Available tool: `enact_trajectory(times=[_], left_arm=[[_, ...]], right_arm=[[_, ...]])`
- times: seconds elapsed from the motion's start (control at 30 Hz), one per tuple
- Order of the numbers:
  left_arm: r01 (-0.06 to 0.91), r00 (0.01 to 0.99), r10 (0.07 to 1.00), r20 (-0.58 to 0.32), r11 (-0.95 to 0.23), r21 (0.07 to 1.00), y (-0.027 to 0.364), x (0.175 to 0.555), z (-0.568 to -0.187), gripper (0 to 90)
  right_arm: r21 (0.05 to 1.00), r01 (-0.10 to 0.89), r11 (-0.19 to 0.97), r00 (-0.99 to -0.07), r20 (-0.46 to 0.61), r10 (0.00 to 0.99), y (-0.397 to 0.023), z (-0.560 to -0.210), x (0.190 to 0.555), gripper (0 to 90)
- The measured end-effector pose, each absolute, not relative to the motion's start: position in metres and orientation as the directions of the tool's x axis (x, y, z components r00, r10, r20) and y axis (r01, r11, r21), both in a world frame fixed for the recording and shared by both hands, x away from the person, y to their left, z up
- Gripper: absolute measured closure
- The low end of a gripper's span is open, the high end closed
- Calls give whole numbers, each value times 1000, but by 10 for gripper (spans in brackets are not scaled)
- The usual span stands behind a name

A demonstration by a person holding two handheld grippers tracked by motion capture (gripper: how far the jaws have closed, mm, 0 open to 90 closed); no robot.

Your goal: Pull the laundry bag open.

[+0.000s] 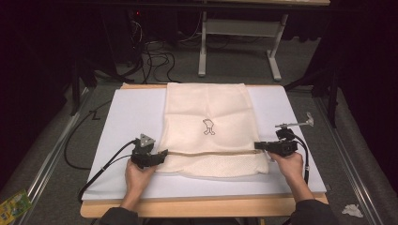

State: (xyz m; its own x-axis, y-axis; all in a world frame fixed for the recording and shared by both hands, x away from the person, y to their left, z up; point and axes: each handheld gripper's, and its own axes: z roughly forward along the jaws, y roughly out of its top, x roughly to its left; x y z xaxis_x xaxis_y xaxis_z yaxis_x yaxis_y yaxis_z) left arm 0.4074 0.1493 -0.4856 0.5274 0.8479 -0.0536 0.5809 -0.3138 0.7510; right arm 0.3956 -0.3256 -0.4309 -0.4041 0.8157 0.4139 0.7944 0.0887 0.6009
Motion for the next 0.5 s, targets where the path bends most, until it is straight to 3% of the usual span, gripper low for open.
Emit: enact_trajectory(times=[0.5], left_arm=[[597,530,846,-66,-317,737,150,410,-483,361]], right_arm=[[641,760,113,-456,401,795,-313,-414,395,854]])
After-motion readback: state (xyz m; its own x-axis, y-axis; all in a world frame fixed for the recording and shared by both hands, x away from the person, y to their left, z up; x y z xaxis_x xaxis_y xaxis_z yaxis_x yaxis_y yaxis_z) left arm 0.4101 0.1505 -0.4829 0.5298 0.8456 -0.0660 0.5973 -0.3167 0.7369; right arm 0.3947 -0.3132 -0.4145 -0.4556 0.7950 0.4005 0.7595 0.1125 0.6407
